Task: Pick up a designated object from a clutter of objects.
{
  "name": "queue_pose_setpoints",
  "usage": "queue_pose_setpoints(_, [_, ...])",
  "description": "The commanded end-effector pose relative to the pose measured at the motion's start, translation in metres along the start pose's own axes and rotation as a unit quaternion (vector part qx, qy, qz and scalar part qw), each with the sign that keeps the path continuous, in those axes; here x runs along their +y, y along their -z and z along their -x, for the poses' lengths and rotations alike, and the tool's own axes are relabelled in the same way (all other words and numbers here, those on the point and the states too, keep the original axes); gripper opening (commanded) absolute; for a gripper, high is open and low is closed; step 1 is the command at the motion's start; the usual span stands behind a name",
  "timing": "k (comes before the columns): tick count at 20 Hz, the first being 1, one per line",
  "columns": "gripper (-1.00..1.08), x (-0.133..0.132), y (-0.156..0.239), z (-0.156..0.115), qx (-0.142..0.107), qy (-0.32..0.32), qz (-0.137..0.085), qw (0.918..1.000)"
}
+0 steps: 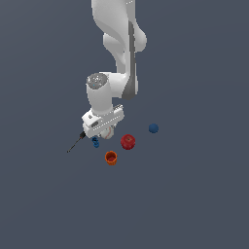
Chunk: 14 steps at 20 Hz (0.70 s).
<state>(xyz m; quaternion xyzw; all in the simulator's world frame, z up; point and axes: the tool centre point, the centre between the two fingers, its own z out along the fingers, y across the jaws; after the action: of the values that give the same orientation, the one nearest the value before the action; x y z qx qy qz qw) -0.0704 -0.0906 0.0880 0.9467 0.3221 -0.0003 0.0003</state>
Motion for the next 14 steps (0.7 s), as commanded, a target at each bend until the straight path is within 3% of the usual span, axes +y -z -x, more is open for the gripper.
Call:
queue_pose_setpoints(1, [-1.00, -0.004, 0.016, -0.015, 0.001, 0.000, 0.001, 1.0000])
queue_pose_setpoints(14, [-1.00, -0.034, 0.122, -0.114, 0.000, 0.000, 0.001, 1.0000])
